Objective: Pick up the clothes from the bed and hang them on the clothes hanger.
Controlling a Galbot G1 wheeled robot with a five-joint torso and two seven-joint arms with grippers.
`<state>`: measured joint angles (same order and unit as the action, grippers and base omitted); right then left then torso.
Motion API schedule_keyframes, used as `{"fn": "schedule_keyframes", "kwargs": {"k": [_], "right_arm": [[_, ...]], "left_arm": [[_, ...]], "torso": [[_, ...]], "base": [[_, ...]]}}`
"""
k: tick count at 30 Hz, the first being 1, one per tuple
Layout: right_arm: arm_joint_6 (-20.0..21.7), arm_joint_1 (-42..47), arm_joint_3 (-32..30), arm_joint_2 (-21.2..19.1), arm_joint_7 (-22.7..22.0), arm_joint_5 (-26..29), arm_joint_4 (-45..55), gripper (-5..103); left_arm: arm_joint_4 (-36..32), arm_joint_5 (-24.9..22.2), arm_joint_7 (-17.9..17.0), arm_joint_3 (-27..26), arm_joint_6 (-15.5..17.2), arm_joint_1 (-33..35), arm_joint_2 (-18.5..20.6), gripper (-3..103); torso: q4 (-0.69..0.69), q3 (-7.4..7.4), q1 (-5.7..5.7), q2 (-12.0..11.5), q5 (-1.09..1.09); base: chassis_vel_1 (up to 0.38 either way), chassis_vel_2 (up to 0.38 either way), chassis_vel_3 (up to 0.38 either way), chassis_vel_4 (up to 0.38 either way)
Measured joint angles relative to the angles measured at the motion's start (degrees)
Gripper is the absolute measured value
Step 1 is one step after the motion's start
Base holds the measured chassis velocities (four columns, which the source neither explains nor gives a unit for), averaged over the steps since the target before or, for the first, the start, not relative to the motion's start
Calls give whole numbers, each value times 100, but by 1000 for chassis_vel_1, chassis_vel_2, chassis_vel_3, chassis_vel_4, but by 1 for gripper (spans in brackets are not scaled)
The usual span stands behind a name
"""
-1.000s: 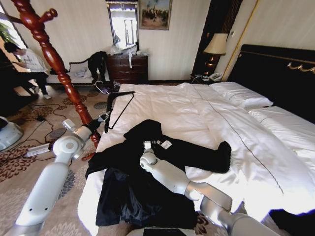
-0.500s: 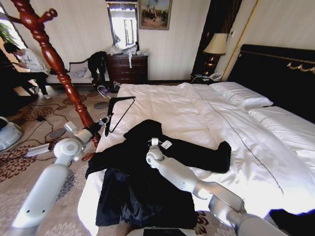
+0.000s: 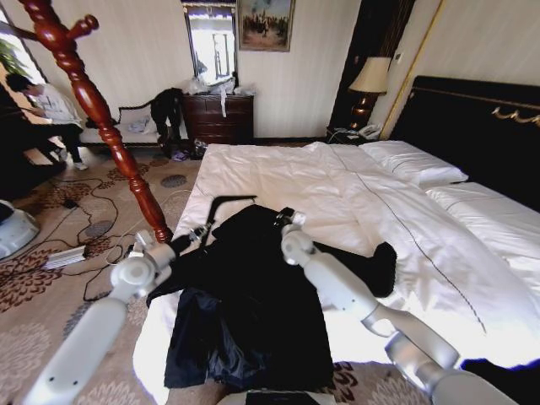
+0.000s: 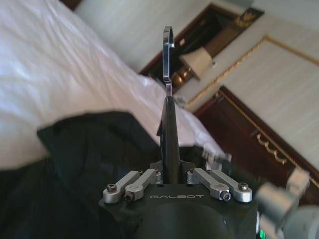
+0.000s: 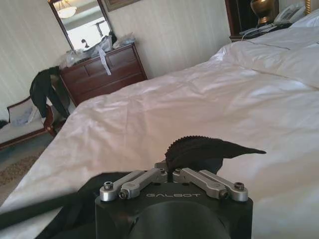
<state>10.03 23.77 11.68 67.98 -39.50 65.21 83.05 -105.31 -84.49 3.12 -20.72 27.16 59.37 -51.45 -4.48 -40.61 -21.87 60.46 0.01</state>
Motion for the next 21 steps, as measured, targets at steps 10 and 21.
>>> {"fn": "schedule_keyframes", "kwargs": {"k": [10, 21], "right_arm": [[-168, 10, -295, 34, 527, -218, -207, 0], [-255, 232, -286, 6, 688, -391, -157, 0]], "left_arm": [[-268, 43, 363, 283, 123, 667, -173, 16], [-167, 130, 559, 644, 256, 892, -392, 16]], "torso": [[3, 0, 0, 0, 0], [3, 0, 0, 0, -1]], "base": [[0, 0, 0, 0], [0, 0, 0, 0]]}}
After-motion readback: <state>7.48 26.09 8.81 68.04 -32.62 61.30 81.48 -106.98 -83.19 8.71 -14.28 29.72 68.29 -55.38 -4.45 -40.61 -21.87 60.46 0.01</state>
